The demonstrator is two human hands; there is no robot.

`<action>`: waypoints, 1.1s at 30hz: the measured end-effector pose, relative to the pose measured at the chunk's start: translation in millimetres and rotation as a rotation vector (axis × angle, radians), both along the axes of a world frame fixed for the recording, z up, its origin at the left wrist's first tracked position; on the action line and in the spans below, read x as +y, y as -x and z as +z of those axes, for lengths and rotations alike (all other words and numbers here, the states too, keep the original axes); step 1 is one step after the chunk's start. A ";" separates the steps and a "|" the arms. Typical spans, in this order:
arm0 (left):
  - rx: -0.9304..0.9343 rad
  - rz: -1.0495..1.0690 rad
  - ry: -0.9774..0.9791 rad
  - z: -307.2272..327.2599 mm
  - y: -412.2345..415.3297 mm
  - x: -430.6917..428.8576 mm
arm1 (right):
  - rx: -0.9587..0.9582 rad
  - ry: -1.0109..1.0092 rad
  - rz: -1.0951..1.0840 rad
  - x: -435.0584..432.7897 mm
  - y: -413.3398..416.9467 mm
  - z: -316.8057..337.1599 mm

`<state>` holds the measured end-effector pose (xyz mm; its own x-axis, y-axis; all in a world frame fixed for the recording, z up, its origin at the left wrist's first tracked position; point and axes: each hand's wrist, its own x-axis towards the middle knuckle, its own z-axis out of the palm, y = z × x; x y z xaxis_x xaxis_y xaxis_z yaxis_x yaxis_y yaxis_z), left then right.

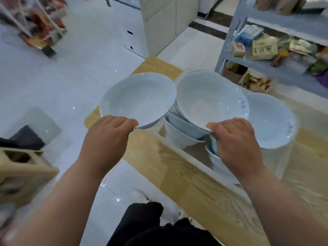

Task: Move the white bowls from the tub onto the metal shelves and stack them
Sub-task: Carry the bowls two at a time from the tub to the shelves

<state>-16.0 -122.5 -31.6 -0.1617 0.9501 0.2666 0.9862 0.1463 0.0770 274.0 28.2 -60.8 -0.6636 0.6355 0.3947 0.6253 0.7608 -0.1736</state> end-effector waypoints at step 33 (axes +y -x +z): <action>0.170 1.938 0.083 81.3 67.4 -644.9 | 0.127 -0.121 1.921 -610.1 614.0 67.2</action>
<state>-83.4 -767.4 49.7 -0.8192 -0.4458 0.3608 -0.4941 0.8680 -0.0493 -339.9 -581.9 6.4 -0.3022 -0.8302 0.4684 -0.9466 0.3191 -0.0452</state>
